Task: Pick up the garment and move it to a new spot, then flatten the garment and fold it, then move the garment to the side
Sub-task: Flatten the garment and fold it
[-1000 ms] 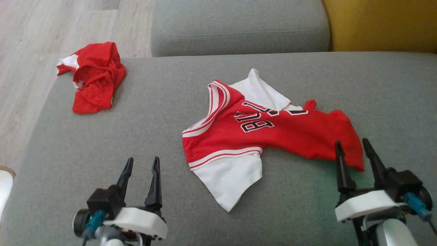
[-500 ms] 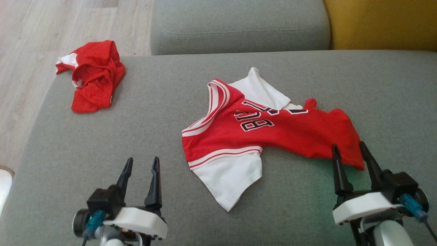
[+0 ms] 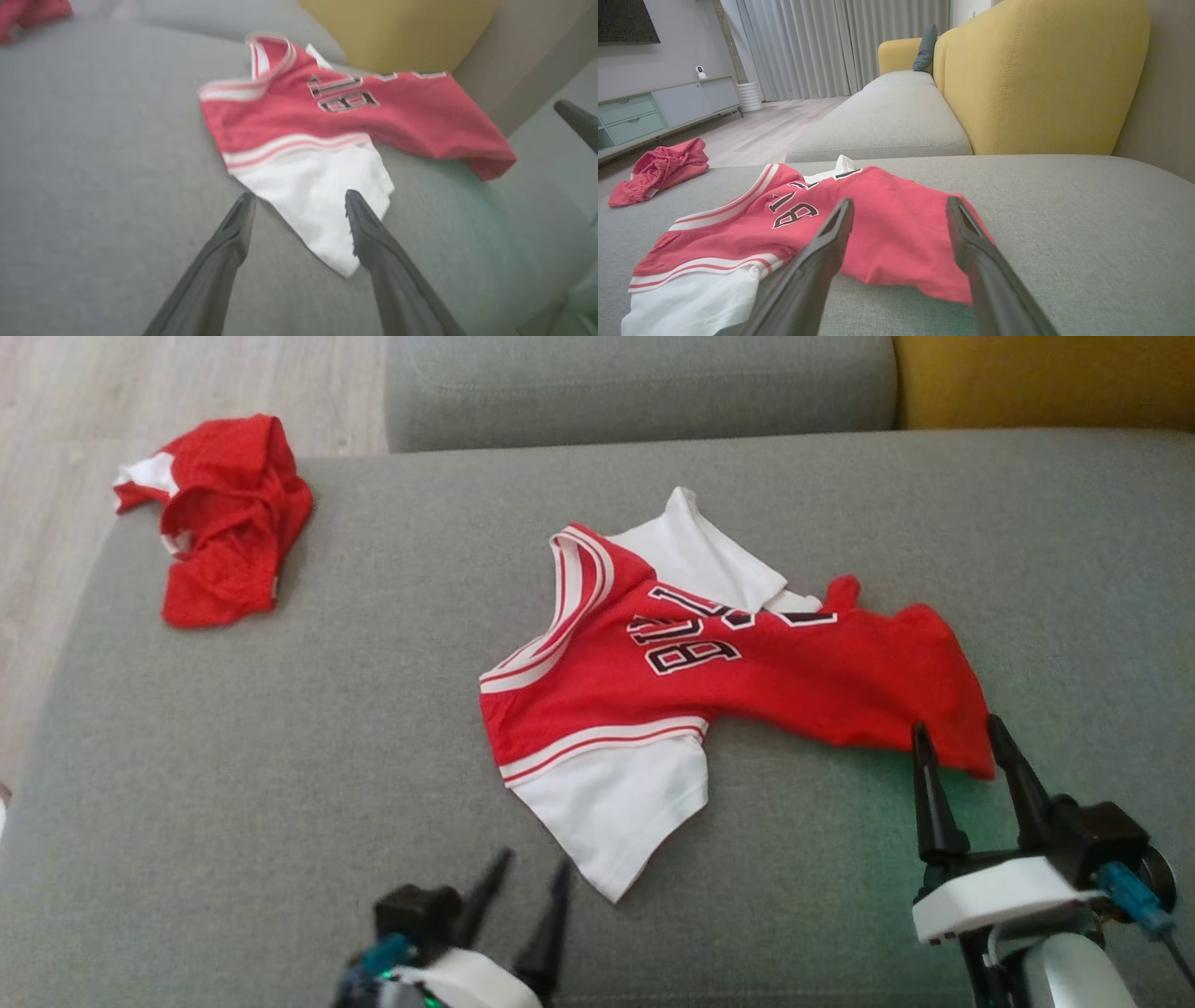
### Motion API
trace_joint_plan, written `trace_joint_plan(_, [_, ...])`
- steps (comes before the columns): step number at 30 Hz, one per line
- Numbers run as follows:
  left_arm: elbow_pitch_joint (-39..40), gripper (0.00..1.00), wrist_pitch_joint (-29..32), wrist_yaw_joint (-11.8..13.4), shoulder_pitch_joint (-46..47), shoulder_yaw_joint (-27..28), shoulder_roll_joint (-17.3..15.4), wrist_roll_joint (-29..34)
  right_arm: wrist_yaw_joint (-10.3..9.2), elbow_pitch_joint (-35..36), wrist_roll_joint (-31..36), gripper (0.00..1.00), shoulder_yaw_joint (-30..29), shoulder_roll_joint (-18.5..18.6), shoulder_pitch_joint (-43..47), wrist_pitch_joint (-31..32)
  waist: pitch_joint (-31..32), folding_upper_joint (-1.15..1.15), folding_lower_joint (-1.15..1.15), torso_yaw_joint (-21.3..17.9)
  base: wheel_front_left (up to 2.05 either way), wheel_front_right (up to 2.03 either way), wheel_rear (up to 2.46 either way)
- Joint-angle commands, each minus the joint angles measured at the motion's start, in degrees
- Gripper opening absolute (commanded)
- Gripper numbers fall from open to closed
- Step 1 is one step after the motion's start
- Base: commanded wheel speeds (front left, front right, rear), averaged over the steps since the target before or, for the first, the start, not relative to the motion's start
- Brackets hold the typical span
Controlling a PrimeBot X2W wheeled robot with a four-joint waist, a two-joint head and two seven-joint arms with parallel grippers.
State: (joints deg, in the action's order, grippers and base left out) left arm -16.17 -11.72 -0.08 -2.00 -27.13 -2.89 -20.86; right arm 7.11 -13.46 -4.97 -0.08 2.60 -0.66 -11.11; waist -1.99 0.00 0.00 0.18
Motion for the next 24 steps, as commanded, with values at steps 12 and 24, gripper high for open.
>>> trace_joint_plan(12, [-8.1, 1.00, 5.3, 2.0, 9.0, -8.6, 0.0, -14.7, 0.37, 1.5, -0.1, 1.00, 1.0, 0.3, -5.2, -1.4, -4.3, 0.00, 0.00, -4.7, 0.00, 0.00, 0.00])
trace_joint_plan(24, [-14.2, 0.26, 6.6, 5.1, 13.0, -12.5, 0.0, -20.1, 0.37, 0.6, -0.2, 1.00, 0.7, 0.3, -6.4, -2.3, -6.1, 0.00, 0.00, -7.2, 0.00, 0.00, 0.00])
